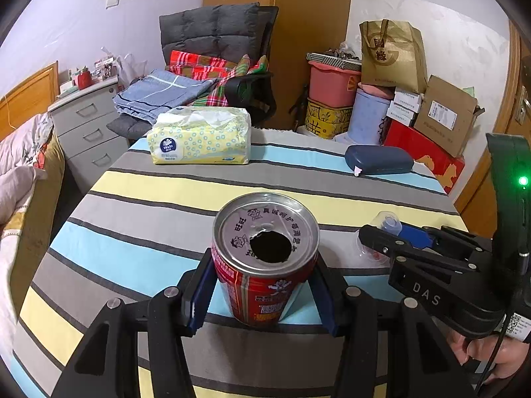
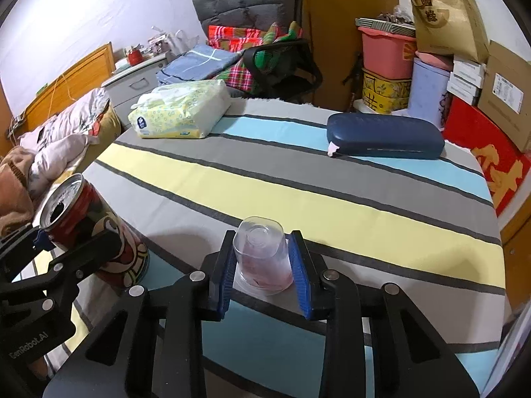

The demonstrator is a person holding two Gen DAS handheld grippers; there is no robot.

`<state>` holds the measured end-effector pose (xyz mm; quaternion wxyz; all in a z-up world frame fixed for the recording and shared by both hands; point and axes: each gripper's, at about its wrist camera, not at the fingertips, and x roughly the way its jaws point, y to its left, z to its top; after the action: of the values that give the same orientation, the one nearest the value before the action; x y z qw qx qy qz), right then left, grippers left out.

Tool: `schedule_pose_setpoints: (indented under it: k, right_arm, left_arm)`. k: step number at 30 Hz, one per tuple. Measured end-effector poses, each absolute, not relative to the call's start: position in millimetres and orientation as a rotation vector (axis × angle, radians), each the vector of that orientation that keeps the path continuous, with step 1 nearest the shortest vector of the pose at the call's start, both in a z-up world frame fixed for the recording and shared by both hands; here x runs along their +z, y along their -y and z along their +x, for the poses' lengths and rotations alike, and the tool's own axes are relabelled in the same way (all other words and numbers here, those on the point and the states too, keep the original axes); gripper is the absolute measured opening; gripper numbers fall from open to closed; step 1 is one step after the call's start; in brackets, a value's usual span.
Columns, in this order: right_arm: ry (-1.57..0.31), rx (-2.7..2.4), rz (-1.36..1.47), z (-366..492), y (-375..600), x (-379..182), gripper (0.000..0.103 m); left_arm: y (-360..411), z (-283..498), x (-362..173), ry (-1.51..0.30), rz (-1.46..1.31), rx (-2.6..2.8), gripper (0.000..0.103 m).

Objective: Collect trash
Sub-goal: 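Carry the red can and clear cup over the wastebasket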

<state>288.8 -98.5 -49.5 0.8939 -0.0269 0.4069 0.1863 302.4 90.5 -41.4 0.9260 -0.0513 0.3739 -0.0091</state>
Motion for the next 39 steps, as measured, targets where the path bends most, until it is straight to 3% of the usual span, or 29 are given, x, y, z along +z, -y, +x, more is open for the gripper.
schedule_pose_setpoints:
  k: [21,39]
  right_arm:
    - [-0.702,0.318,0.045,234,143,-3,0.032]
    - [-0.626,0.119,0.129,176,243,17,0.032]
  left_arm:
    - [-42,247,0,-0.706,-0.072,-0.116,0.053]
    - [84,204,33,-0.663,-0.001,-0.358,0.053]
